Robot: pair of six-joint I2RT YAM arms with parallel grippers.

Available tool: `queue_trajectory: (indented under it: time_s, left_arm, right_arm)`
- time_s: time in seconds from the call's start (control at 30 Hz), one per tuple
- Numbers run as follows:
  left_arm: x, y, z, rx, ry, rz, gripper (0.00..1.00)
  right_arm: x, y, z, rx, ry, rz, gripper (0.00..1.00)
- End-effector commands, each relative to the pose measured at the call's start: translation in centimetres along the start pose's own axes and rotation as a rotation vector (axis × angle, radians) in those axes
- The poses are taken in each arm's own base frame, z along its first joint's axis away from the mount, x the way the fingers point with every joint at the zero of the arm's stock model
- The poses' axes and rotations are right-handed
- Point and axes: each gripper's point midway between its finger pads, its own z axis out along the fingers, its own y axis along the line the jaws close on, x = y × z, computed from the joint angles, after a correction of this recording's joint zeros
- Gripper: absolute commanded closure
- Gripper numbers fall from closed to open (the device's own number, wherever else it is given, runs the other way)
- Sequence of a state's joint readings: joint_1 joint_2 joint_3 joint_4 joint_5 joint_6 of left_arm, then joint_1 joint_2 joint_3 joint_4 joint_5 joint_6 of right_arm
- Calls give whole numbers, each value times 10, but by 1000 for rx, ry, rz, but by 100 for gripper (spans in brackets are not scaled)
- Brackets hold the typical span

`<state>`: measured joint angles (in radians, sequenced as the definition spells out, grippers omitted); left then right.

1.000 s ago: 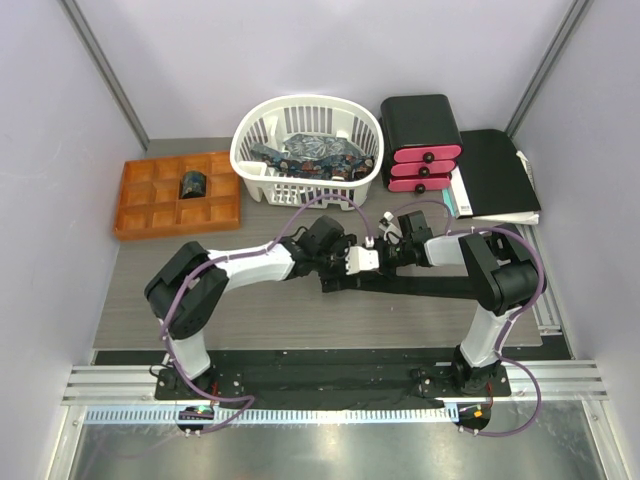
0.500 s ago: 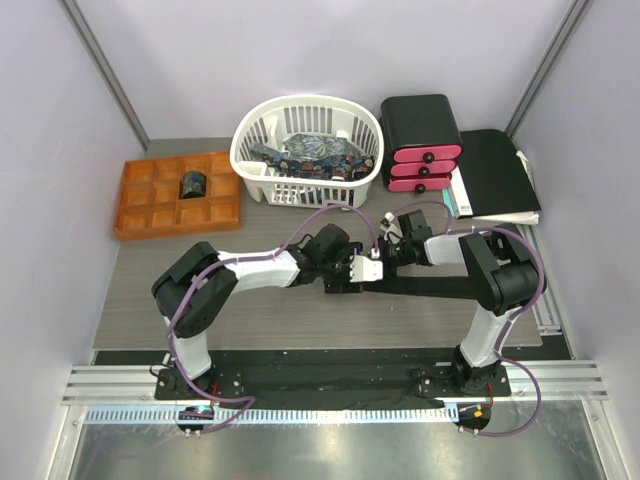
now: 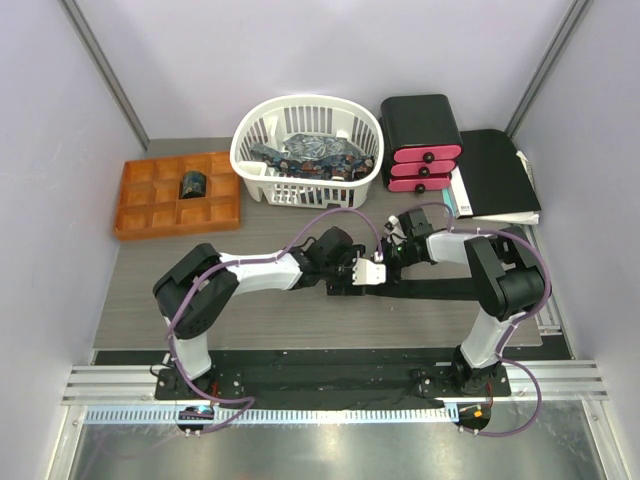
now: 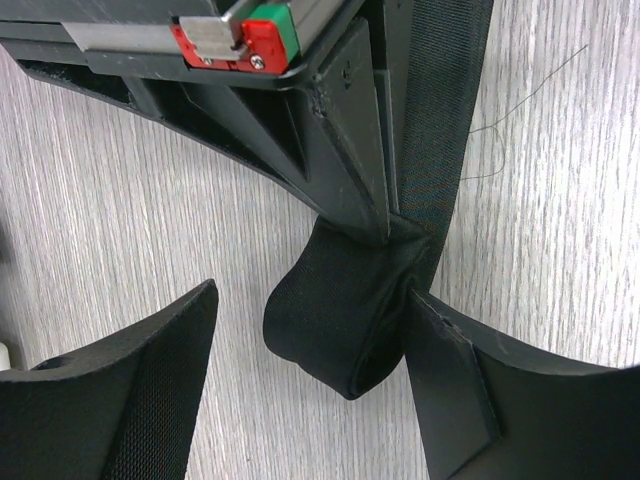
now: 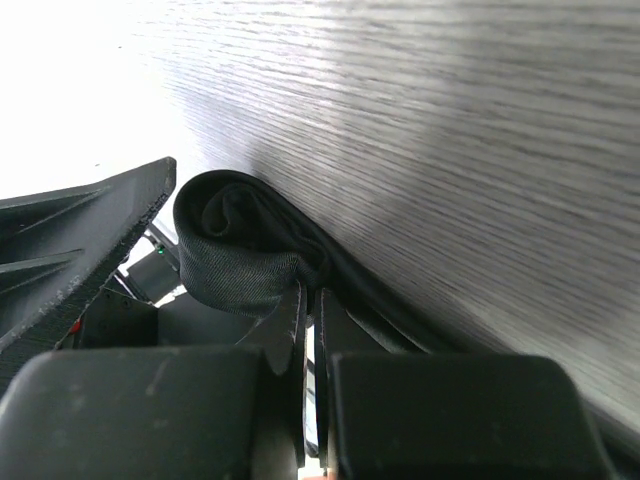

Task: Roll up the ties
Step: Roll the tie at the center of the board.

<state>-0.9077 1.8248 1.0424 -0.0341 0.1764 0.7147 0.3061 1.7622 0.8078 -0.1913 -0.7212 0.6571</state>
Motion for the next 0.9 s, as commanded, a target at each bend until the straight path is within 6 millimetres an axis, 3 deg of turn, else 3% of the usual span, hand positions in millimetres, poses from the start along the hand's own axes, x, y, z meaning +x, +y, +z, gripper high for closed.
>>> queue_trajectory:
  time_s: [0.0, 0.17, 0.4, 0.53, 0.77, 0.87]
  left_arm:
    - [41, -21, 6, 57, 147, -30, 27]
    - [37, -20, -1, 62, 150, -79, 27]
    - [6, 11, -43, 10, -20, -282, 25]
    - [-6, 7, -62, 69, -98, -364, 25]
    - [21, 4, -58, 134, -101, -326, 24]
    - [23, 6, -51, 155, -115, -274, 22]
  right_arm:
    - [6, -14, -2, 93, 23, -26, 99]
    - [-6, -45, 16, 166, 7, -89, 99]
    - [-31, -53, 36, 165, -30, -184, 99]
    - [-42, -49, 42, 146, -40, -234, 99]
    - [-39, -35, 38, 88, -33, -287, 99]
    - [-36, -36, 38, 87, -32, -299, 99]
